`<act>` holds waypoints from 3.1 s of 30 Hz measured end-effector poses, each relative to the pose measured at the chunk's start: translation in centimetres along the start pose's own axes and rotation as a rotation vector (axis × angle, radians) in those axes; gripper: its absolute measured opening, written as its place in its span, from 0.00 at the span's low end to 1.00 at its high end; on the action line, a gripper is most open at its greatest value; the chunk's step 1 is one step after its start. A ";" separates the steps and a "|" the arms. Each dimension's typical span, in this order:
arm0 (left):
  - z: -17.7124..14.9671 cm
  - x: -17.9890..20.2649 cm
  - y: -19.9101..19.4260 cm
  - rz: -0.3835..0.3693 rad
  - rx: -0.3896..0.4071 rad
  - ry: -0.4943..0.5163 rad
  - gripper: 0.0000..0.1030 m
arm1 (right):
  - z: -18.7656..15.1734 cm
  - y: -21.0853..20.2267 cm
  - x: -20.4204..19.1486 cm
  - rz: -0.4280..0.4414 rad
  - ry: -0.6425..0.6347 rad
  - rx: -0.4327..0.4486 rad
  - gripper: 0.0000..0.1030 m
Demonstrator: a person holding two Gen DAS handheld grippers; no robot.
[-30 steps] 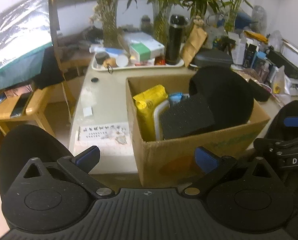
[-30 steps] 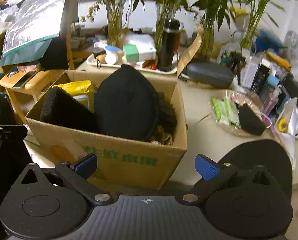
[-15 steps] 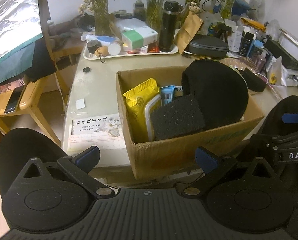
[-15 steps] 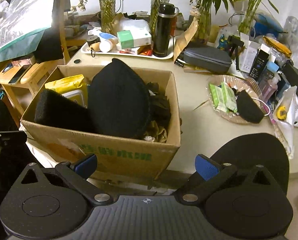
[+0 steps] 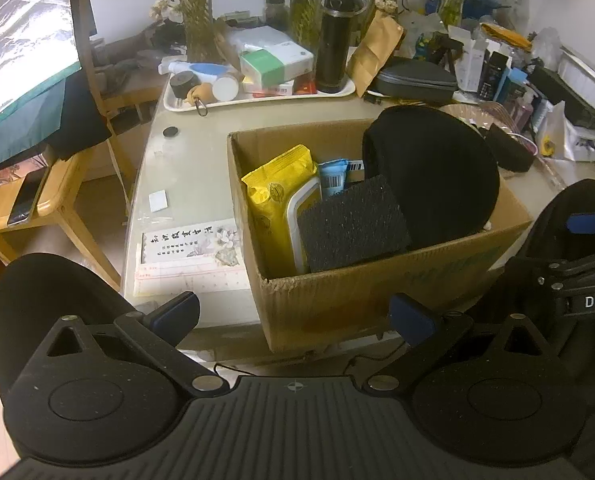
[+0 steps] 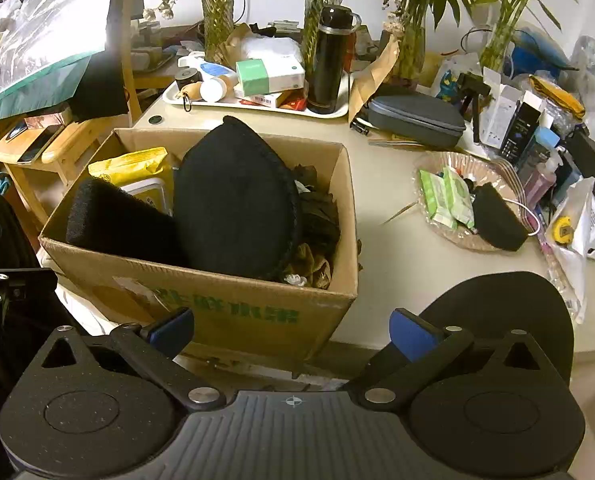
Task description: Organize soft objects
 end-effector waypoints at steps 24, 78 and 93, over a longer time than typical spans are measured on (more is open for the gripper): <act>-0.1 0.5 0.1 0.006 0.001 0.014 1.00 | -0.5 0.1 -0.7 0.028 -0.023 -0.004 1.00; 1.0 0.3 -0.8 -0.001 0.043 -0.007 1.00 | -0.5 0.4 -1.4 0.022 -0.027 -0.009 1.00; 0.7 0.4 -0.7 -0.006 0.046 -0.013 1.00 | -0.5 0.4 -1.4 0.023 -0.026 -0.010 1.00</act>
Point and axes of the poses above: each gripper's, at about its wrist camera, not at the fingertips, and y roughly the way its jaws point, x to its right, z to its top, the point moved 8 cm from there along y, roughly the way its jaws point, and after that the axes turned 10 degrees about z, right-handed, at the moved point
